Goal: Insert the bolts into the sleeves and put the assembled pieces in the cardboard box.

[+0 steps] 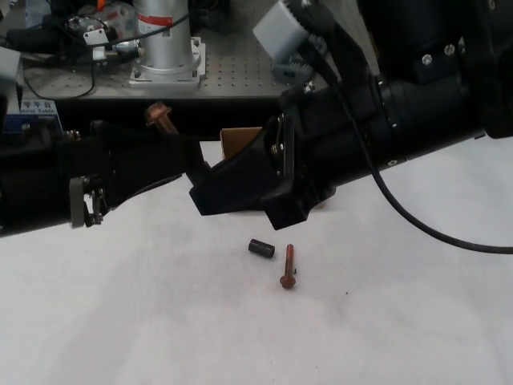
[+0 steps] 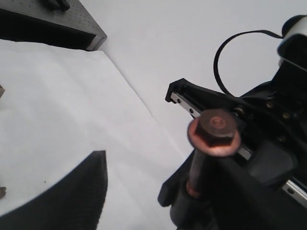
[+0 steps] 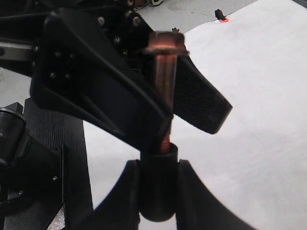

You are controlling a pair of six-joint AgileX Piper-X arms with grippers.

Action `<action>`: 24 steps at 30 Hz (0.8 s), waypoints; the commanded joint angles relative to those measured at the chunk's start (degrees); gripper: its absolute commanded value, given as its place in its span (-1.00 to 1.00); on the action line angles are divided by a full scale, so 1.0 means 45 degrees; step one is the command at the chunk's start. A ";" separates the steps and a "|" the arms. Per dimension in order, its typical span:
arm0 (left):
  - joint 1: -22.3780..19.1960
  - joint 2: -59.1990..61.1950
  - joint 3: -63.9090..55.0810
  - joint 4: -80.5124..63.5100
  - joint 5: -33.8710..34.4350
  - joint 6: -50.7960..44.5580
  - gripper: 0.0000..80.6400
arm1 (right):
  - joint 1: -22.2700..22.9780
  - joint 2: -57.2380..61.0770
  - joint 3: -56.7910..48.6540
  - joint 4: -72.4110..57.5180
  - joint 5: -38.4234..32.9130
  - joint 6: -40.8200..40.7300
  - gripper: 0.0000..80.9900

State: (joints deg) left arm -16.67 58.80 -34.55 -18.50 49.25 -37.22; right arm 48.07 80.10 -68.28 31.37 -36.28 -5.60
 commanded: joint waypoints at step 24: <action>-0.0041 0.0050 0.0003 -0.1694 0.0565 0.0312 0.12 | 0.0018 -0.0216 -0.0257 -0.0102 -0.0327 -0.0474 -0.93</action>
State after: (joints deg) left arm -16.67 58.94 -34.39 -23.22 51.04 -37.00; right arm 48.07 80.10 -68.56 31.49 -36.88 -7.30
